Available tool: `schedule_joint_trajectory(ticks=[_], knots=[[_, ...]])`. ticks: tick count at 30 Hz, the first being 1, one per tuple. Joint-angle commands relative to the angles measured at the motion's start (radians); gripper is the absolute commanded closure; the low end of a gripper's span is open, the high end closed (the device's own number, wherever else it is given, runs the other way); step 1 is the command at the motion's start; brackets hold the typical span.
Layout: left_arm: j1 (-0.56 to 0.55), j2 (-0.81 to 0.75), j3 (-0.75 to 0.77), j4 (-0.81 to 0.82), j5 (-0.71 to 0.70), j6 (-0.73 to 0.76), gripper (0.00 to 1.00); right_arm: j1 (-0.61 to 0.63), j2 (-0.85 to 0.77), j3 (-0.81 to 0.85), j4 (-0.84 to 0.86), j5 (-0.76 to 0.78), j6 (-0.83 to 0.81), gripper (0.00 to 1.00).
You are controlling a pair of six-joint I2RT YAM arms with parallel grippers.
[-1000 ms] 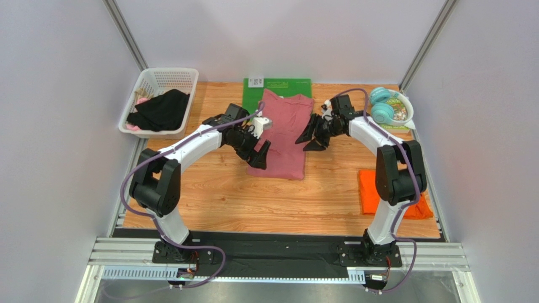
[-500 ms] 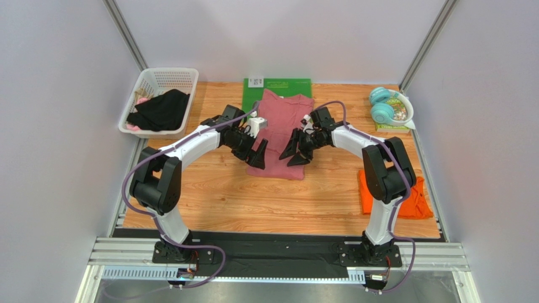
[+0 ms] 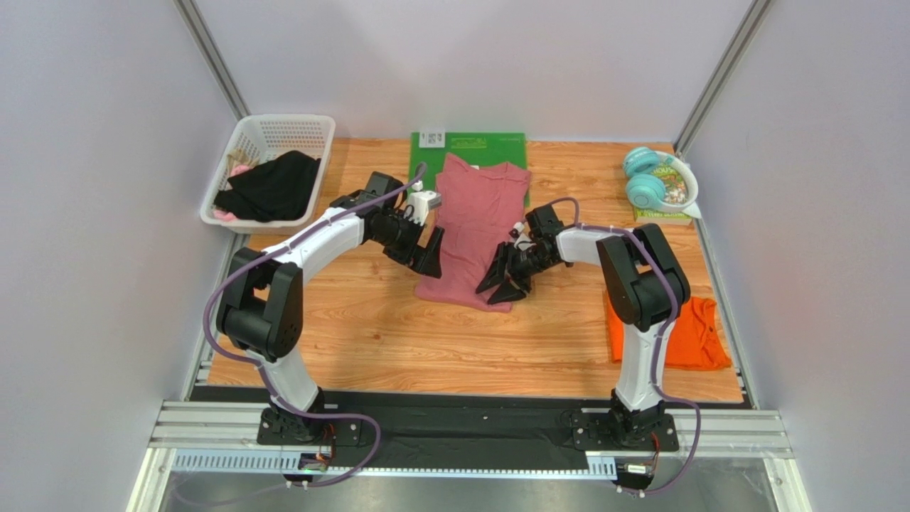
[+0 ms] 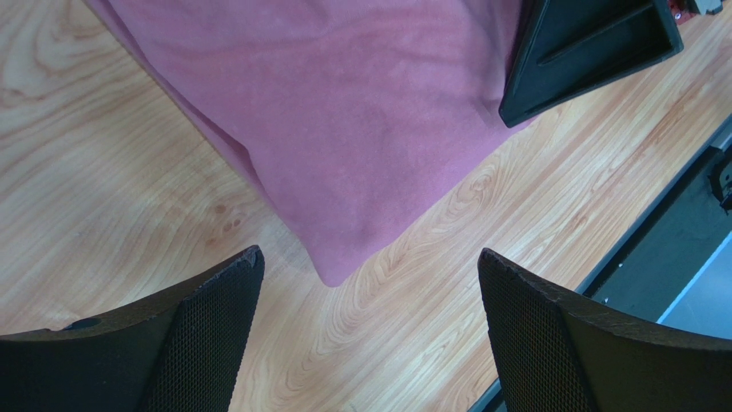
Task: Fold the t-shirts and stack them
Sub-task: Fold the folded rectangular tshirt in 1/3 of the way
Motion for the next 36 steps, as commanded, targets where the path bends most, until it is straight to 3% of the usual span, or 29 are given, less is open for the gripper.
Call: schedule_joint_trajectory(ticks=[1, 4, 8, 15, 26, 32, 36], knots=[[0.008, -0.049, 0.044, 0.002, 0.011, 0.001, 0.00, 0.011, -0.122, 0.016, -0.107, 0.103, -0.055, 0.50], [0.010, -0.060, 0.043, 0.000, 0.008, 0.004, 0.00, 0.024, -0.217, 0.092, -0.164, 0.104, -0.049, 0.49], [0.016, -0.070, 0.040, 0.008, -0.006, -0.005, 0.00, 0.072, -0.227, 0.172, -0.185, 0.091, -0.024, 0.48], [0.072, -0.090, 0.032, 0.050, -0.038, -0.048, 0.00, 0.170, -0.092, 0.161, -0.055, 0.046, 0.042, 0.48], [0.096, -0.089, 0.029, 0.045, -0.047, -0.047, 0.00, 0.176, 0.045, 0.071, 0.019, 0.032, 0.048, 0.49], [0.097, -0.092, 0.040, 0.036, -0.033, -0.048, 0.00, 0.181, -0.012, 0.076, 0.014, -0.023, 0.063, 0.49], [0.097, -0.103, 0.049, 0.030, -0.027, -0.047, 0.00, 0.173, -0.073, 0.176, -0.010, -0.063, 0.063, 0.48]])
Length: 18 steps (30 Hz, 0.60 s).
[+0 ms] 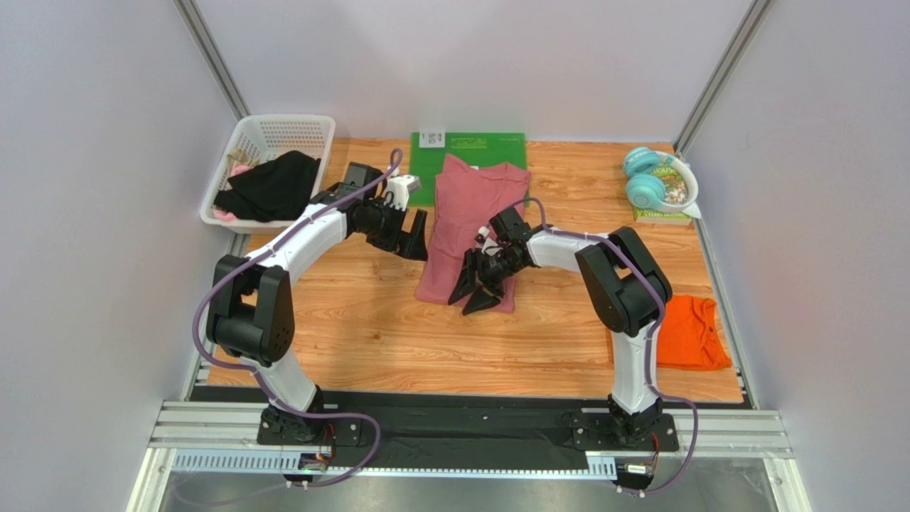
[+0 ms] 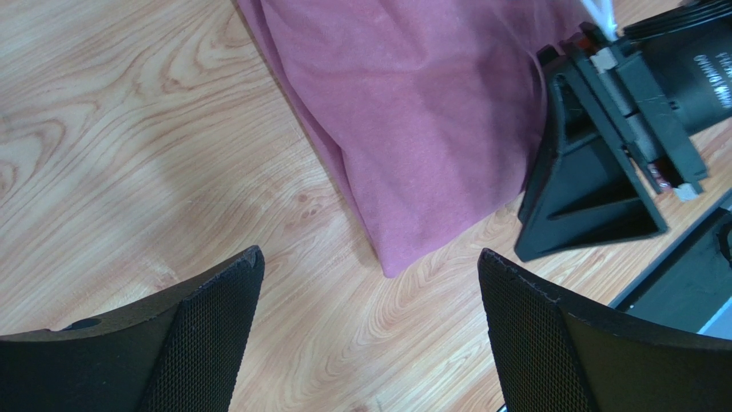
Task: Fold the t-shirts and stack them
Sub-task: Fold the folded rectangular tshirt in 1/3 of the way
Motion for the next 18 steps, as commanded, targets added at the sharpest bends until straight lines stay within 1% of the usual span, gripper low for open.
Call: schedule_joint_trajectory(ticks=[1, 4, 7, 13, 15, 18], knots=[[0.005, -0.059, 0.040, 0.004, 0.020, -0.010, 0.00, -0.006, -0.099, 0.109, 0.004, -0.072, 0.014, 0.47], [0.005, -0.062, 0.042, 0.001, 0.018, -0.007, 0.00, -0.009, -0.049, 0.128, 0.015, -0.075, 0.018, 0.47], [0.005, -0.062, 0.039, -0.003, 0.020, -0.006, 0.00, -0.006, 0.042, 0.088, 0.074, -0.068, 0.026, 0.48], [0.005, -0.059, 0.045, -0.008, 0.034, -0.006, 0.00, -0.006, 0.148, 0.054, 0.096, -0.041, 0.005, 0.48], [0.005, -0.062, 0.046, -0.012, 0.041, -0.006, 0.00, -0.006, 0.156, 0.053, 0.096, -0.045, -0.002, 0.48], [0.005, -0.068, 0.045, -0.017, 0.048, -0.004, 0.00, -0.006, 0.122, 0.059, 0.081, -0.054, -0.009, 0.49]])
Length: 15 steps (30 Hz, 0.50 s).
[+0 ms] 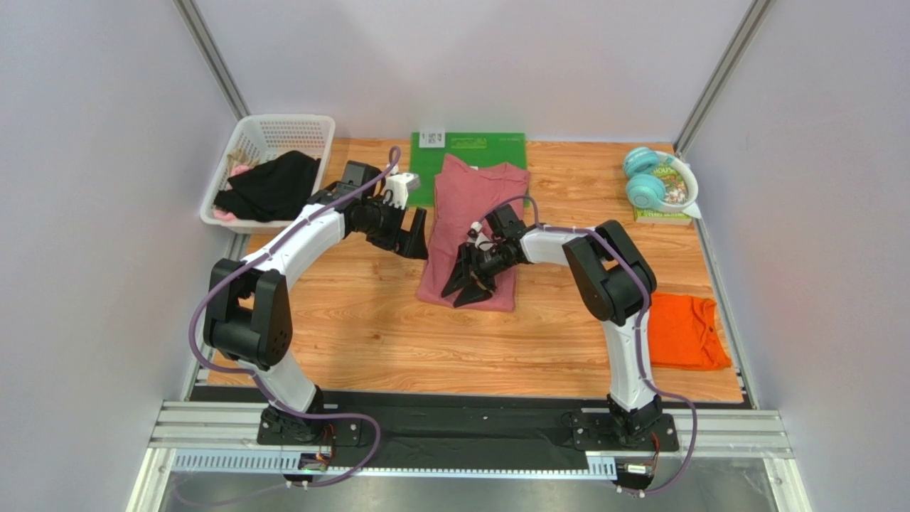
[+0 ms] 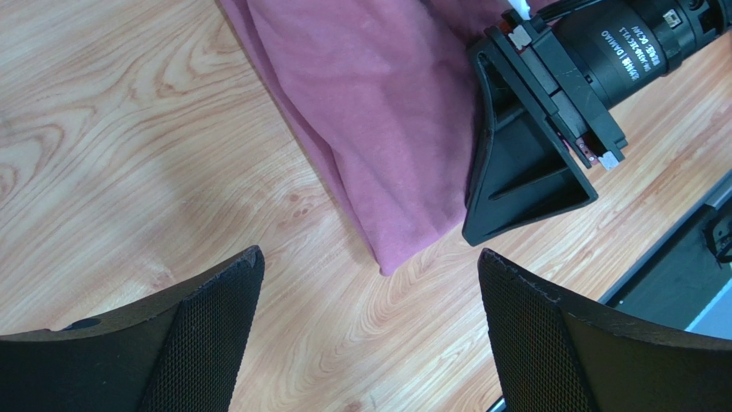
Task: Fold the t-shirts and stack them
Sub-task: Fold the folded rectangular tshirt in 1/3 of the way
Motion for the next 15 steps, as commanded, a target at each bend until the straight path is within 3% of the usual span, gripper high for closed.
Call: schedule_joint_trajectory(ticks=[1, 6, 15], knots=[[0.005, -0.046, 0.043, -0.008, 0.032, -0.002, 0.00, 0.005, -0.028, -0.008, -0.036, 0.031, -0.011, 0.49], [0.005, -0.050, 0.046, -0.011, 0.026, 0.001, 0.00, 0.006, -0.134, 0.096, -0.072, 0.009, 0.021, 0.47], [0.020, -0.053, 0.035, -0.005, 0.017, -0.009, 0.00, 0.063, 0.007, 0.165, 0.042, -0.017, 0.116, 0.48]])
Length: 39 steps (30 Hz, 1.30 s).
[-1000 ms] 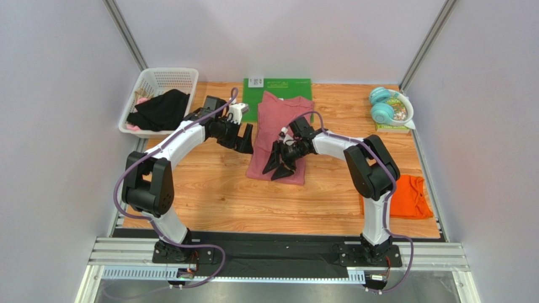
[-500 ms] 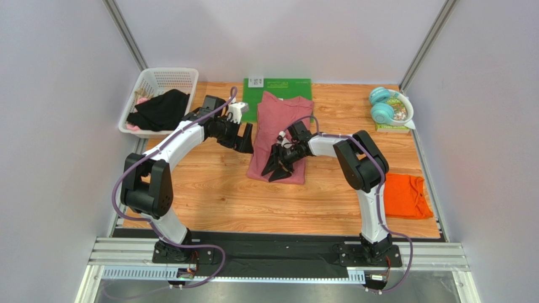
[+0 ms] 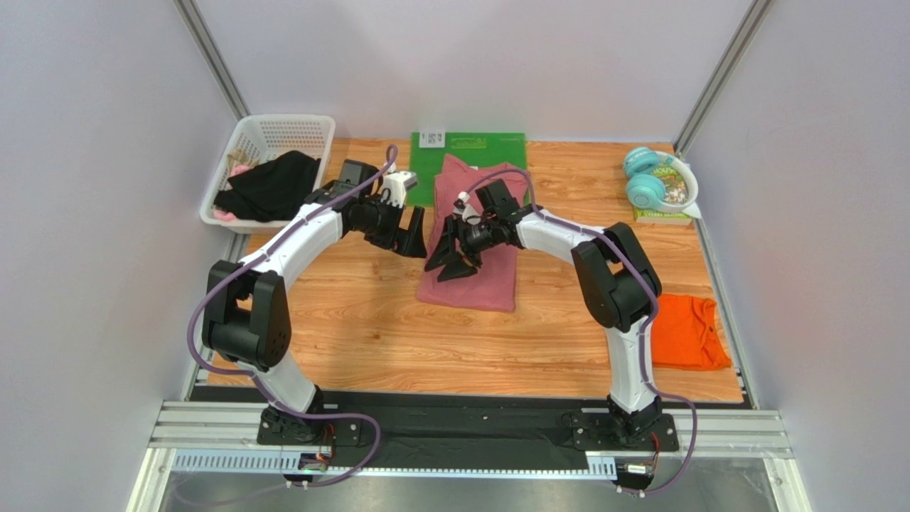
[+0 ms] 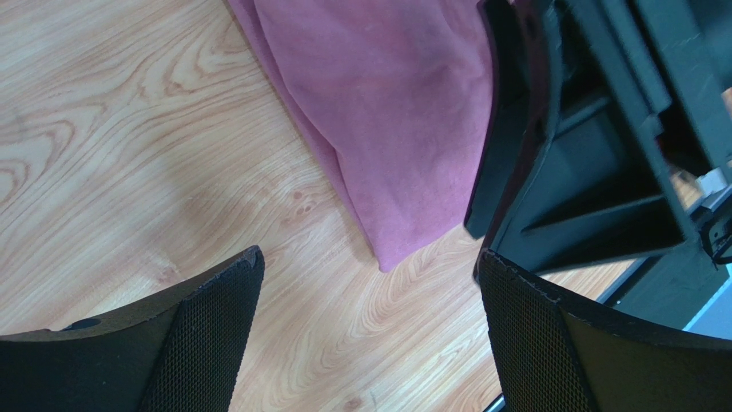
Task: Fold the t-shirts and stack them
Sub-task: Fold the folded rectangular tshirt in 1/3 of the way, then grab one side of the 2/3 rectangular tshirt with both arms
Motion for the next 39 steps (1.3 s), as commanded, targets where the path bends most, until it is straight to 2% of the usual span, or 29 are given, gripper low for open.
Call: schedule_joint_trajectory(ticks=[1, 5, 11, 16, 20, 25, 30, 35, 39], knots=[[0.012, -0.046, 0.027, 0.002, 0.013, -0.008, 0.00, 0.042, 0.101, 0.006, 0.081, -0.025, 0.072, 0.48], [0.015, -0.065, 0.016, -0.009, 0.010, -0.008, 0.00, 0.057, 0.172, 0.001, 0.121, -0.032, 0.093, 0.48], [0.018, -0.091, -0.012, -0.010, 0.017, -0.031, 0.00, 0.057, 0.212, -0.010, 0.091, -0.030, 0.070, 0.48], [0.018, -0.100, -0.010, -0.013, 0.036, -0.039, 0.00, 0.039, 0.071, -0.001, 0.019, -0.032, 0.020, 0.48], [0.018, -0.075, 0.023, -0.082, 0.047, -0.025, 0.00, -0.018, -0.082, -0.023, -0.067, -0.012, -0.038, 0.48], [0.018, -0.020, 0.027, -0.159, 0.082, -0.025, 0.00, -0.125, -0.271, -0.221, -0.138, 0.059, -0.097, 0.47], [0.003, 0.007, -0.061, -0.162, 0.027, -0.046, 0.00, -0.176, -0.406, -0.430, -0.124, 0.154, -0.094, 0.49], [-0.068, -0.005, -0.157, -0.098, -0.035, -0.069, 0.00, -0.188, -0.471, -0.582, -0.083, 0.222, -0.072, 0.49], [-0.109, 0.003, -0.161, -0.082, -0.111, -0.094, 0.00, -0.199, -0.465, -0.619, -0.055, 0.246, -0.071, 0.49]])
